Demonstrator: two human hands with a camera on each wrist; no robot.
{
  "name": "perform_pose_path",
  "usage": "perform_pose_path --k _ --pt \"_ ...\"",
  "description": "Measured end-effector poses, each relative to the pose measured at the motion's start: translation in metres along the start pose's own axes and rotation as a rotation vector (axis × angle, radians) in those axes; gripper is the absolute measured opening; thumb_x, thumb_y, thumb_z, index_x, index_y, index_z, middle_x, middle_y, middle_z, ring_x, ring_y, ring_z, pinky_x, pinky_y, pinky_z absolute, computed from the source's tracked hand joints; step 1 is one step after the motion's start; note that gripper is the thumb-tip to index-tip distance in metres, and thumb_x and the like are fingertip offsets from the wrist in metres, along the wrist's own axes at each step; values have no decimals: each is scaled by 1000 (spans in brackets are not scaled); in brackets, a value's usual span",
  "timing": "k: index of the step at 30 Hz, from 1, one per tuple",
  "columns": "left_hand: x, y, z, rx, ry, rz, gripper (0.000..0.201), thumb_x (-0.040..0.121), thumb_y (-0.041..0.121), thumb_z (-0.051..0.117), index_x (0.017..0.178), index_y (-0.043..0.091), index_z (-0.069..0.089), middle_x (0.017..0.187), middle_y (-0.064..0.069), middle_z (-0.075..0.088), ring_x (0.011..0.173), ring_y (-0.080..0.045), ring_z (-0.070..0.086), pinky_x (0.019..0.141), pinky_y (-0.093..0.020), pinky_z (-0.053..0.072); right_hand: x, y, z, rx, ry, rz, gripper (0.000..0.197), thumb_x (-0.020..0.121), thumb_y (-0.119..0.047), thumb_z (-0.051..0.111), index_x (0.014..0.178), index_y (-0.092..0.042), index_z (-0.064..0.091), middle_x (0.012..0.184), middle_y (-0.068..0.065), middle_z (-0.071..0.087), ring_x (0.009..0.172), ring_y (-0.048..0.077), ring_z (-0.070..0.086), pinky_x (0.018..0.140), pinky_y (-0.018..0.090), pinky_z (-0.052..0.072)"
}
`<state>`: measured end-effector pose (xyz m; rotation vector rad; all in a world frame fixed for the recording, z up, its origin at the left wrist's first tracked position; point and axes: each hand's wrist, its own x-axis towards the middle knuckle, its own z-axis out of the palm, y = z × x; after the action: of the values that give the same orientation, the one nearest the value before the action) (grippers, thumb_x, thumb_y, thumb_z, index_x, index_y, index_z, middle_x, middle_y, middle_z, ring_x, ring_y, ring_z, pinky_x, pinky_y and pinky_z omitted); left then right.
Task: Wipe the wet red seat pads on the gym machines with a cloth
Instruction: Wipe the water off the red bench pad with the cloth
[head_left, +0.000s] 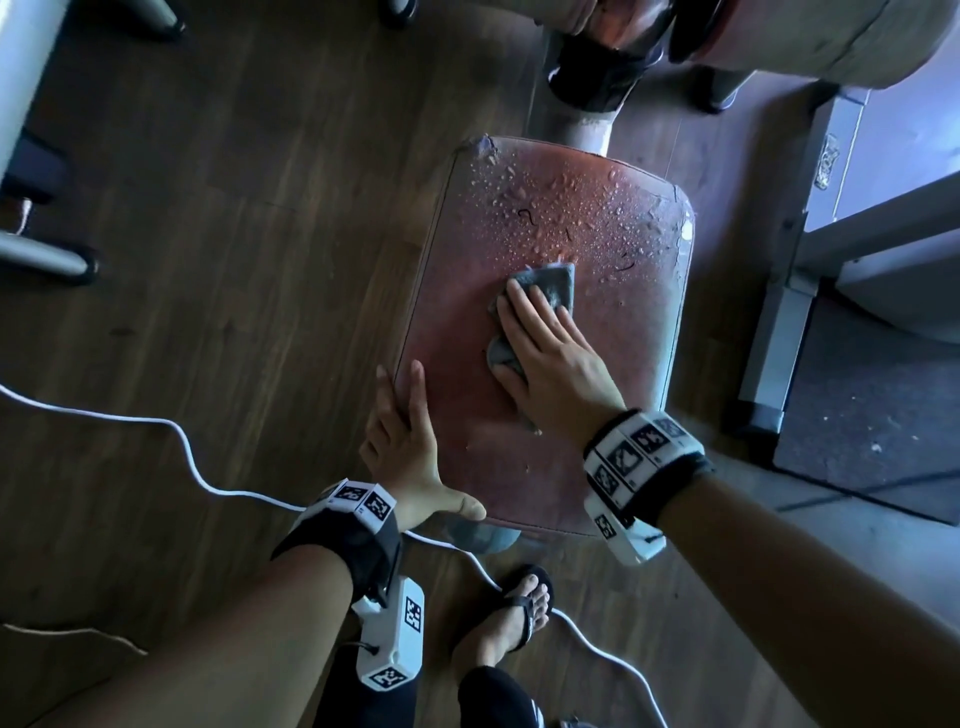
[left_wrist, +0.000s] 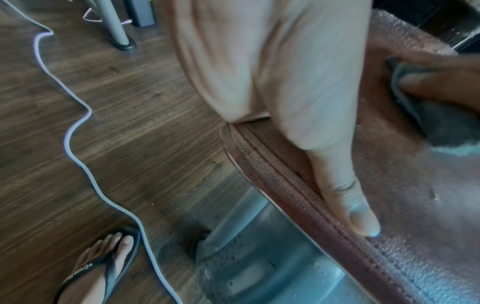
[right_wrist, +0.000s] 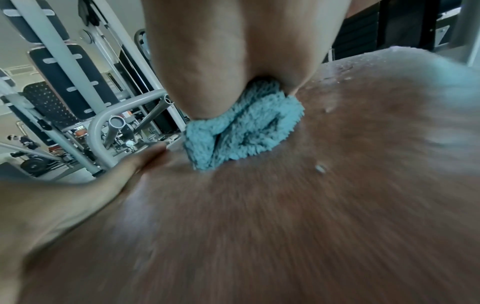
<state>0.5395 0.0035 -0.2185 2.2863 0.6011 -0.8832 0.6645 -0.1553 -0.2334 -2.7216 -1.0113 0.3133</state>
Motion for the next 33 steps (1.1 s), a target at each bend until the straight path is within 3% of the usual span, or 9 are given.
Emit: perform_pose_path --k 6,9,12,18,29,33 --pt "1 -2 0 55 39 16 177 31 56 95 137 35 -45 153 -13 -40 150 -34 -8 117 -50 17 70 -25 6 -8 2 -79 69 92 -47 34 148 -7 38 157 10 32 145 29 29 117 47 26" --pt "1 -2 1 77 52 25 178 29 60 94 141 32 -41 154 -15 -38 151 -36 -4 118 -49 19 81 -31 7 -30 -20 -107 69 92 -46 38 151 -11 32 159 6 28 147 26 24 119 45 22" --pt "2 -2 2 79 54 14 178 28 61 93 143 31 -39 155 -15 -38 151 -35 -4 117 -49 18 70 -25 7 -33 10 -67 67 95 -46 39 152 -12 30 160 6 24 148 25 22 119 43 23" --pt "3 -3 4 61 35 -1 177 30 56 95 144 34 -39 154 -11 -41 151 -33 -7 117 -51 17 26 0 7 -16 122 19 64 95 -44 37 148 -9 38 157 7 32 145 24 31 116 43 30" --pt "2 -3 3 53 39 32 177 32 53 96 139 37 -43 153 -13 -41 149 -40 -7 116 -56 14 -10 21 3 31 107 244 64 98 -42 44 153 -15 27 161 3 22 148 23 22 119 40 26" --pt "0 -6 3 28 47 78 177 32 54 96 139 36 -43 154 -15 -40 149 -36 -14 118 -54 8 -42 32 1 38 124 290 63 98 -41 47 152 -14 30 161 5 24 148 25 24 119 42 26"
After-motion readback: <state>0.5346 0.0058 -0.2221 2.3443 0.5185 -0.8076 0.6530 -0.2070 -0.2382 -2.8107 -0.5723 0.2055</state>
